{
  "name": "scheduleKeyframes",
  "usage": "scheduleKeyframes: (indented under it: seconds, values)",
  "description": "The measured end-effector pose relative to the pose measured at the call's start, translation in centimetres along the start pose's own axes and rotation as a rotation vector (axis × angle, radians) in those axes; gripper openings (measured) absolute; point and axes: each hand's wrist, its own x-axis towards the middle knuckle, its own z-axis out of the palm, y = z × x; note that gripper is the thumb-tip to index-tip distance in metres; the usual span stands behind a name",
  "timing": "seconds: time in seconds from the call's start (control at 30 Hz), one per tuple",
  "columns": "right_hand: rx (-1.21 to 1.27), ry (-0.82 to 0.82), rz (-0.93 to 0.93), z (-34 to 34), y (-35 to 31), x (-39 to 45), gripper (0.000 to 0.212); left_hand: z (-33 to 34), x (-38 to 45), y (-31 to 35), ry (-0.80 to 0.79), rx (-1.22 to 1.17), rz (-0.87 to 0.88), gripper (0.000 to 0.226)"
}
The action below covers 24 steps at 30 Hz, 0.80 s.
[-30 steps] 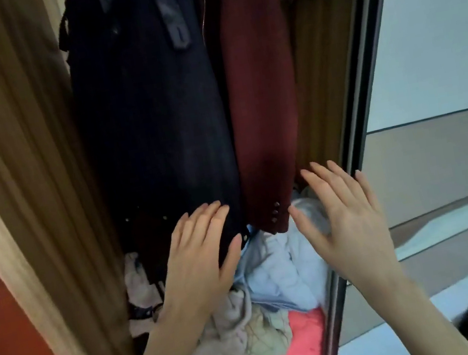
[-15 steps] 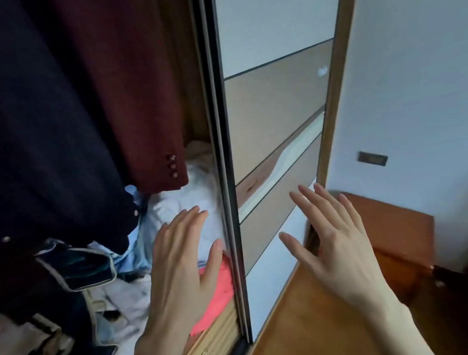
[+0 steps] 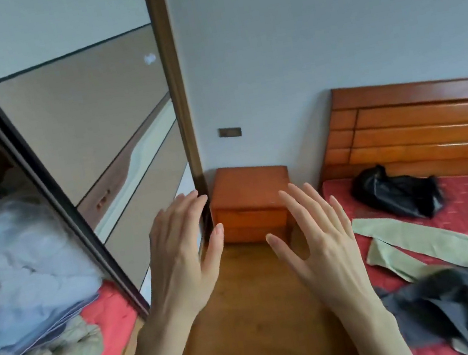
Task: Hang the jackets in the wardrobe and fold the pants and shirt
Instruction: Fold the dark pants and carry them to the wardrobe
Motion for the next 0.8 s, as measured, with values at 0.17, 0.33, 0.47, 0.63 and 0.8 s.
scheduleKeyframes:
  seconds: [0.17, 0.33, 0.47, 0.63, 0.8]
  values:
    - [-0.098, 0.041, 0.180, -3.2, 7.6, -2.5, 0.070, 6.9, 2.0, 5.8, -0.107, -0.097, 0.090, 0.058]
    - [-0.143, 0.132, 0.310, -6.1, 15.1, -4.4, 0.065, 14.3, 3.8, 11.1, -0.149, -0.165, 0.196, 0.050]
    - [-0.188, 0.184, 0.389, -8.3, 21.0, -5.8, 0.063, 19.5, 4.8, 15.8, -0.198, -0.198, 0.251, 0.050]
    - [-0.254, 0.230, 0.519, -11.2, 25.5, -8.5, 0.063, 24.3, 5.3, 21.9, -0.261, -0.286, 0.348, 0.049]
    - [-0.324, 0.326, 0.668, -14.1, 29.5, -11.7, 0.064, 29.1, 5.8, 28.4, -0.374, -0.406, 0.473, 0.051]
